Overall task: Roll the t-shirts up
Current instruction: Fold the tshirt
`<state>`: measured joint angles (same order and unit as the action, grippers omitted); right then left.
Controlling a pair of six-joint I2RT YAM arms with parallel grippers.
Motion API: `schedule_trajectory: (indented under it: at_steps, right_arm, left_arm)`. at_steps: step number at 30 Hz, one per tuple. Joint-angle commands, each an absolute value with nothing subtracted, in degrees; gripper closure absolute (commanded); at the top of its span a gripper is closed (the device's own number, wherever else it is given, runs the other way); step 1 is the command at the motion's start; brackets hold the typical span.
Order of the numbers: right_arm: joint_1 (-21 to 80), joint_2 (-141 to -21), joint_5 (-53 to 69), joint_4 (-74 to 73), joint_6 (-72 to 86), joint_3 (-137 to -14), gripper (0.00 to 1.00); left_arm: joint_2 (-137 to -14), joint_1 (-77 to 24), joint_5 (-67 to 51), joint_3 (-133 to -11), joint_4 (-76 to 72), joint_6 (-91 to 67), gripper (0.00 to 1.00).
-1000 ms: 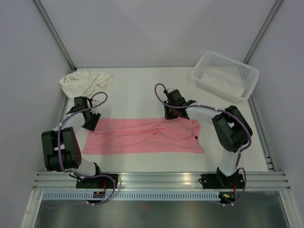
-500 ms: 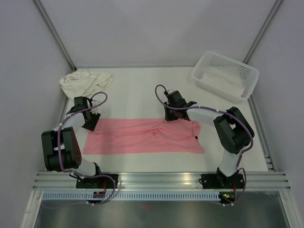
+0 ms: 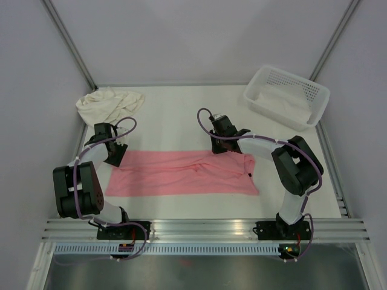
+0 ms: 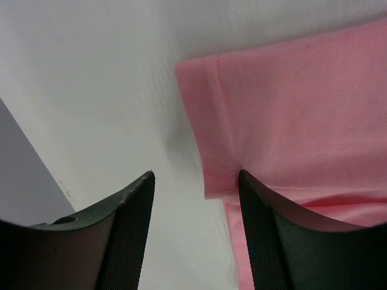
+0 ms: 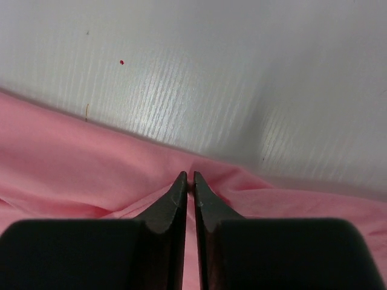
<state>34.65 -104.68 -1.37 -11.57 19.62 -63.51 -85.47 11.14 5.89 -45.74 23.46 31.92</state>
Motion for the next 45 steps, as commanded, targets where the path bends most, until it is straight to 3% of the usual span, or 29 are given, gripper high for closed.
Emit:
schedule_trajectory:
  at_steps: [1,3,4,15,31,45]
  right_arm:
    - [34.98,-104.77,-2.55,-11.51,18.63,-63.90,0.88]
    - [34.89,-104.50,-2.72,-11.51,18.72,-63.81,0.99]
    - [34.89,-104.33,-2.64,-11.51,18.81,-63.46,1.00]
    - [36.03,-96.16,-2.37,-11.43,21.44,-58.81,1.00]
    - [45.78,-85.26,-2.20,-11.60,31.28,-48.43,1.00]
    - [52.21,-87.02,-0.79,-9.40,39.81,-47.38,1.00]
  left_arm:
    - [-84.29,11.16,6.24,-45.44,21.97,31.82,0.37]
    - [-84.29,11.16,6.33,-45.53,21.97,31.82,0.37]
    - [-84.29,11.16,6.42,-45.44,21.97,31.82,0.37]
    - [-84.29,11.16,6.77,-45.70,21.71,31.90,0.37]
    - [-84.20,11.07,6.77,-46.05,21.71,32.17,0.37]
    - [-83.85,11.16,6.85,-45.44,21.27,32.87,0.37]
